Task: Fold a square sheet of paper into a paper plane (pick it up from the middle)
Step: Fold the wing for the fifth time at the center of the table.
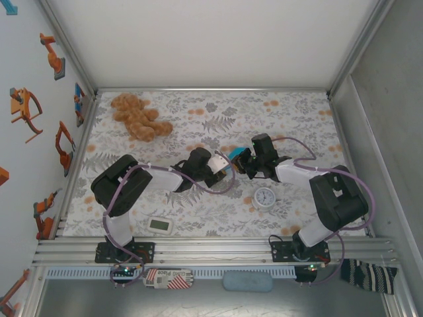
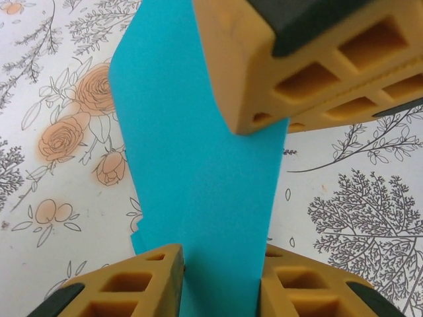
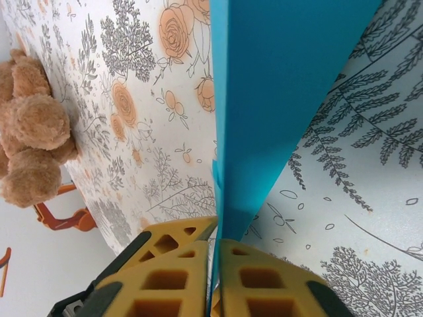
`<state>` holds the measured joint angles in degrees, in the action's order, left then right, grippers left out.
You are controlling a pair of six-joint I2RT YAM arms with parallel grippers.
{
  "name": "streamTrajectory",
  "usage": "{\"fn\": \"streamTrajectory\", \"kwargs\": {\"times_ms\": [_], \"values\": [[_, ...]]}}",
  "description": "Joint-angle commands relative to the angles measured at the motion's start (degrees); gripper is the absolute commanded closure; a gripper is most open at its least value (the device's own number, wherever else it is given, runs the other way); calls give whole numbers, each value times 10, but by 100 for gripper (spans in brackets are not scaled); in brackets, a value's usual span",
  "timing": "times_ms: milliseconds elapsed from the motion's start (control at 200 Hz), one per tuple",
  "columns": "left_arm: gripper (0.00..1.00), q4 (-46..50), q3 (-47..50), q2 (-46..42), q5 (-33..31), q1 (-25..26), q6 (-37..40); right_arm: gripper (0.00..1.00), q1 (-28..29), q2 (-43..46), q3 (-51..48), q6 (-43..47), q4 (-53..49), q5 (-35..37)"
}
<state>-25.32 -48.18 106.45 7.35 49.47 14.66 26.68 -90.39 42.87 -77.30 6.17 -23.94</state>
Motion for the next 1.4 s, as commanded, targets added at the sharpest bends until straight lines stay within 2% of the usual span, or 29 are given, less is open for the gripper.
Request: {"fn": "streamTrajectory", "kwargs": {"times_ms": [0, 150, 305, 656, 836, 1057, 1242, 1392], "values": [[71, -4, 5, 11, 19, 0, -9, 80, -7, 13, 12, 3, -20, 7], [73, 6, -2, 21, 30, -1, -15, 66, -18, 35, 13, 18, -51, 23], [77, 20, -12, 30, 47, -4, -25, 56, -41, 74, 9, 44, -95, 53], [79, 103, -55, 41, 136, -32, -93, 54, -66, 153, 5, 131, -206, 150], [79, 118, -69, 55, 180, -55, -143, 54, -67, 160, -1, 186, -201, 151], [79, 145, -88, 69, 217, -74, -212, 53, -61, 122, -5, 280, -141, 78], [80, 148, -96, 82, 239, -76, -266, 46, -30, 77, 19, 312, -129, 89], [79, 133, -90, 93, 243, -76, -292, 45, -6, 21, 52, 328, -133, 100]]}}
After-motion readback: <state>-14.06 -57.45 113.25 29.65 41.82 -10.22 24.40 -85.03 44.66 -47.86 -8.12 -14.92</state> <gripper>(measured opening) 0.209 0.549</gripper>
